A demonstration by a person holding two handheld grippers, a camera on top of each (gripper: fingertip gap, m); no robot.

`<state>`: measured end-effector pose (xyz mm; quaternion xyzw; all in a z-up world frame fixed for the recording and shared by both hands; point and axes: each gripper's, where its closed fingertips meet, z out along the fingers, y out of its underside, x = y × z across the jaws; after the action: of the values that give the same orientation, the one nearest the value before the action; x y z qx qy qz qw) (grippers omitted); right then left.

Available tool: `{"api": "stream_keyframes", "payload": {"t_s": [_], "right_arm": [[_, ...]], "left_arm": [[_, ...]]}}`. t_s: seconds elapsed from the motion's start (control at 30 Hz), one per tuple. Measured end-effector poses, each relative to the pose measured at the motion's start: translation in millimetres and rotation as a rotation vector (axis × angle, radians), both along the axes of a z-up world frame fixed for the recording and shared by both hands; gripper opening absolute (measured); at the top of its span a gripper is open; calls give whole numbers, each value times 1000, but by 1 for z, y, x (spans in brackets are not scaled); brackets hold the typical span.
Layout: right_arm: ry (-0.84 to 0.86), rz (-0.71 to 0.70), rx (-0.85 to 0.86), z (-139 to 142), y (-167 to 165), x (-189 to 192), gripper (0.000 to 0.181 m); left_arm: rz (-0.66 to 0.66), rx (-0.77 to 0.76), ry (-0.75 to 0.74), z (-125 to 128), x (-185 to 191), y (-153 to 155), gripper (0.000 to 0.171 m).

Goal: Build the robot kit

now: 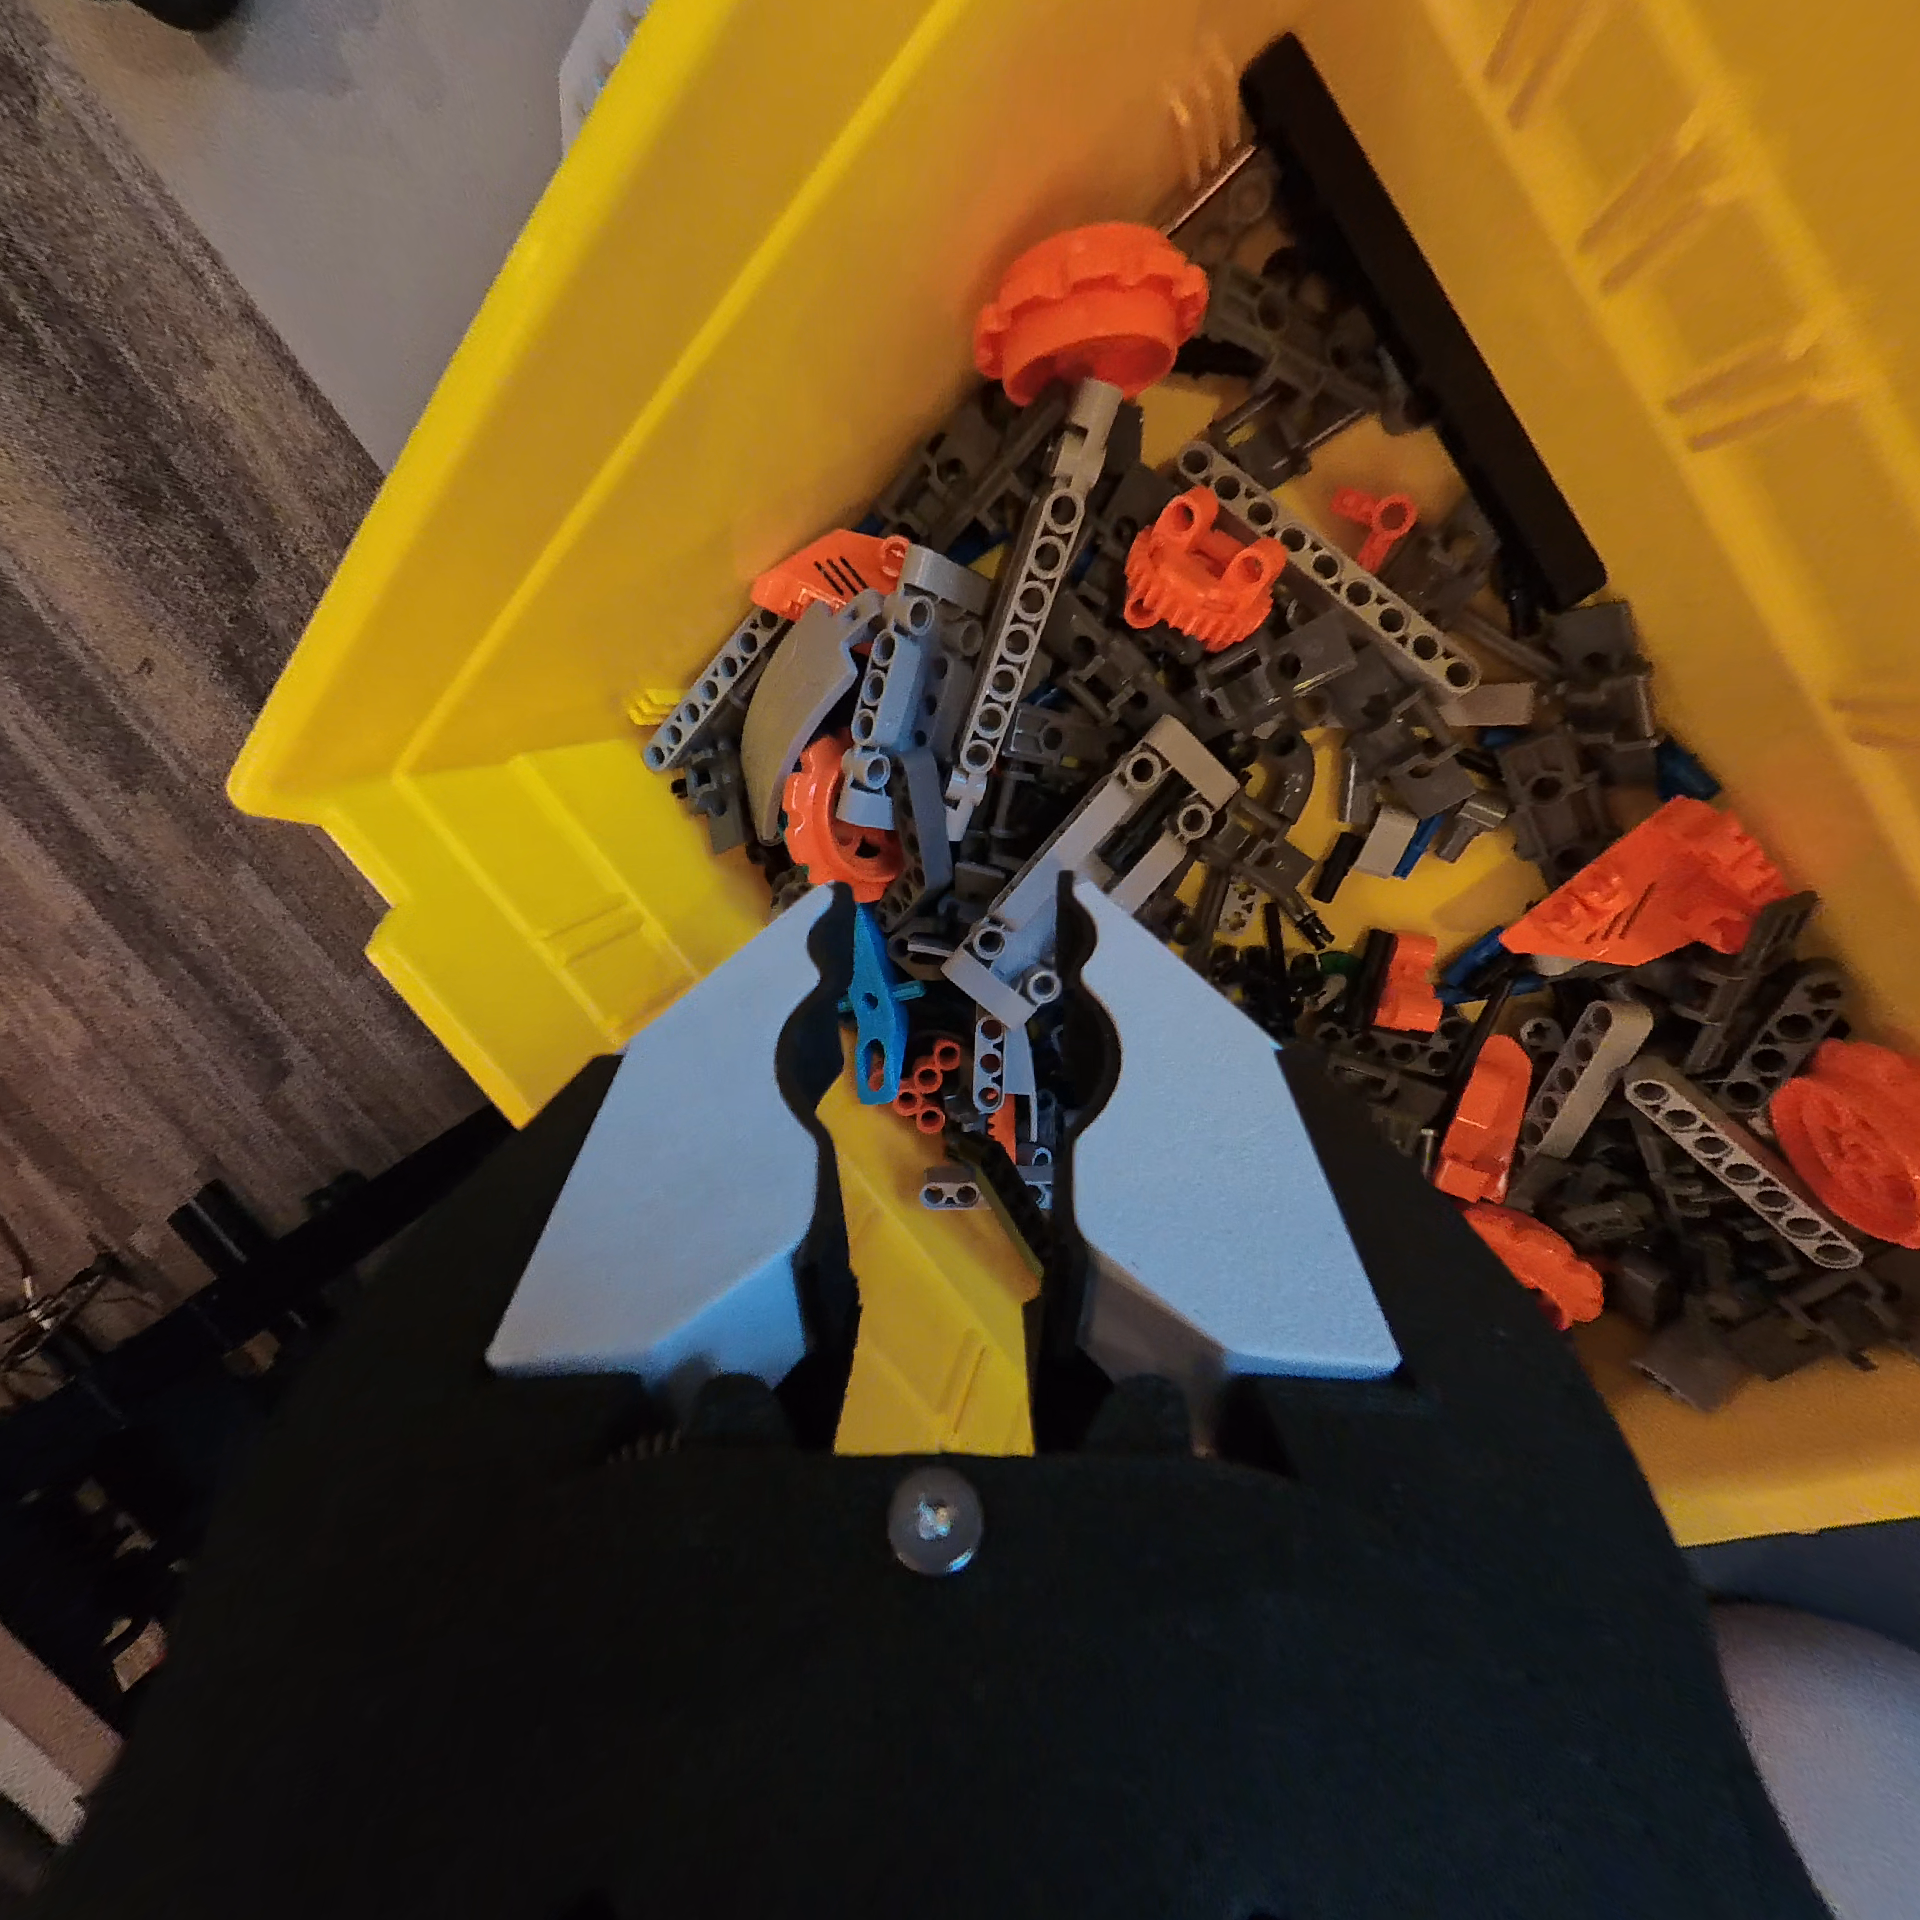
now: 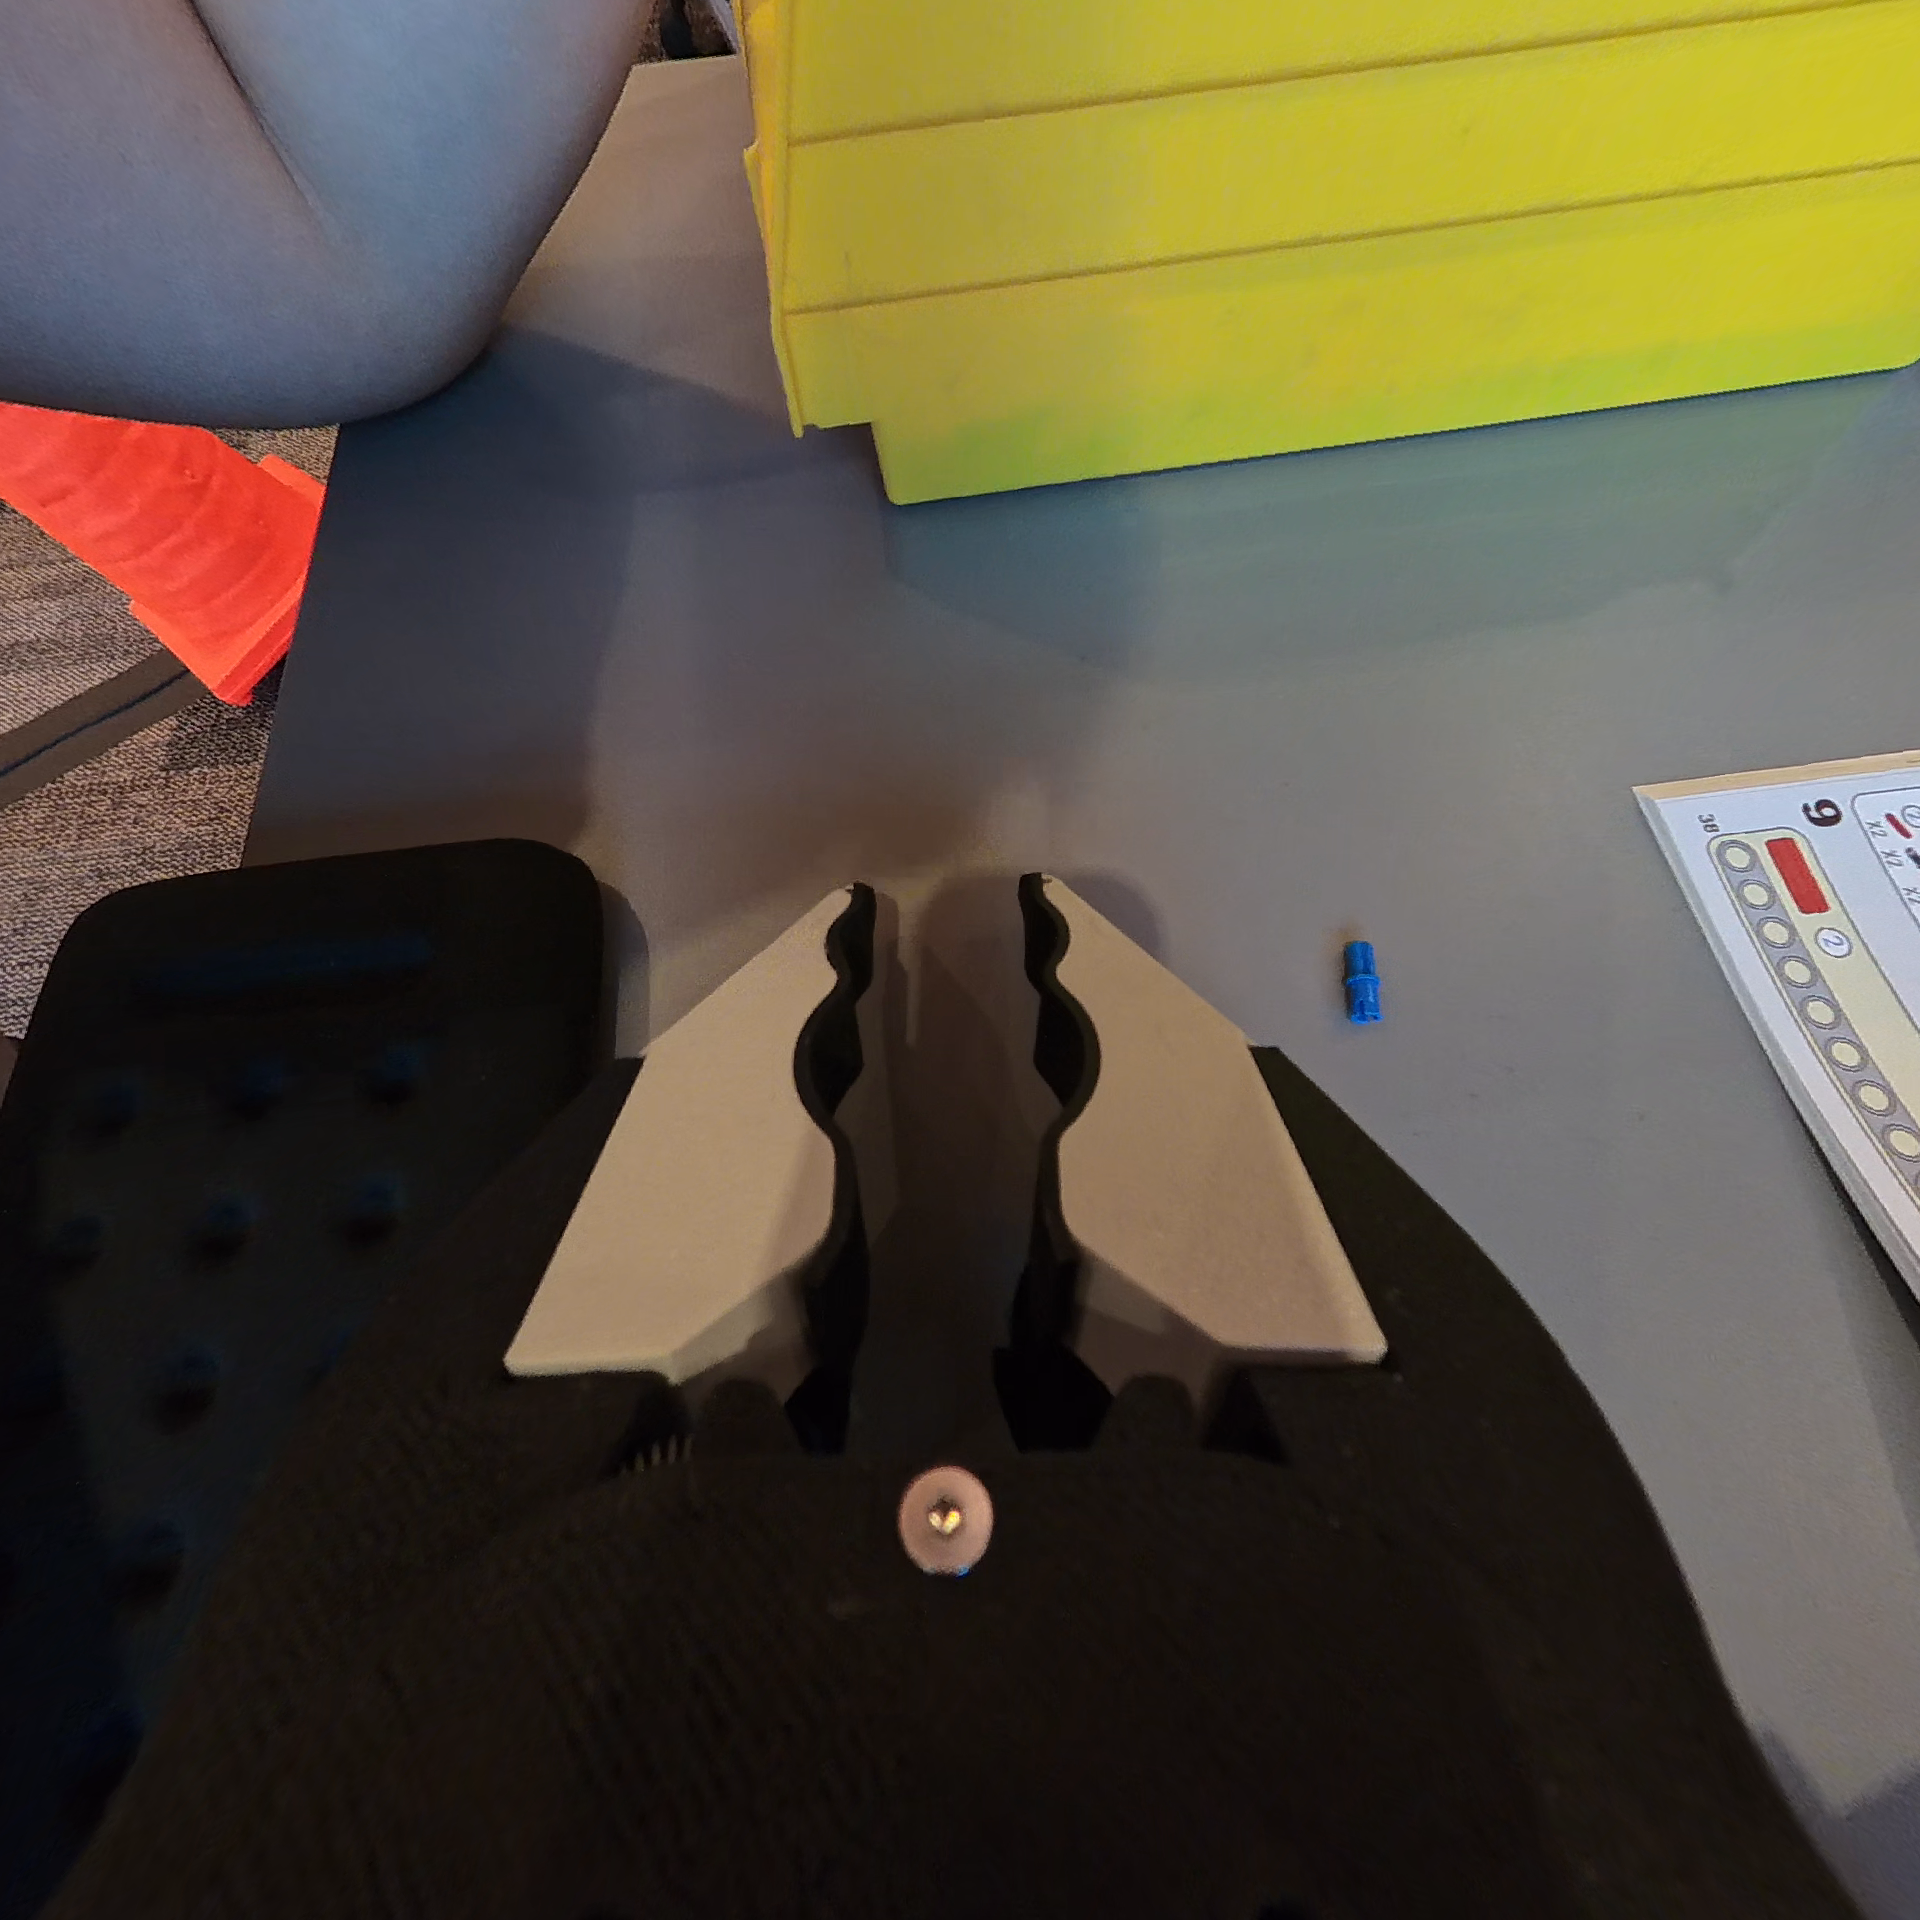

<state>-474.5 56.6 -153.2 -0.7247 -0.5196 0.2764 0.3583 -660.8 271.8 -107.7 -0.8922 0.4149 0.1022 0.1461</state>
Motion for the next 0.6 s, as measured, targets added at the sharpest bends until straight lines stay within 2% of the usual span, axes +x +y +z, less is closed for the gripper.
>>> {"api": "stream_keyframes", "payload": {"t_s": [0.13, 0.23, 0.43, 0.6], "right_arm": [[-8, 0, -10, -2, 0, 0, 29], [-7, -1, -14, -2, 0, 0, 29], [-11, 2, -7, -2, 0, 0, 29], [-8, 2, -12, -2, 0, 0, 29]], "left_arm": [[15, -6, 17, 0, -9, -2, 34], [-32, -31, 6, -4, -4, -6, 29], [-174, -70, 20, -15, 14, -15, 37], [-185, -87, 53, -22, 10, -15, 36]]}}
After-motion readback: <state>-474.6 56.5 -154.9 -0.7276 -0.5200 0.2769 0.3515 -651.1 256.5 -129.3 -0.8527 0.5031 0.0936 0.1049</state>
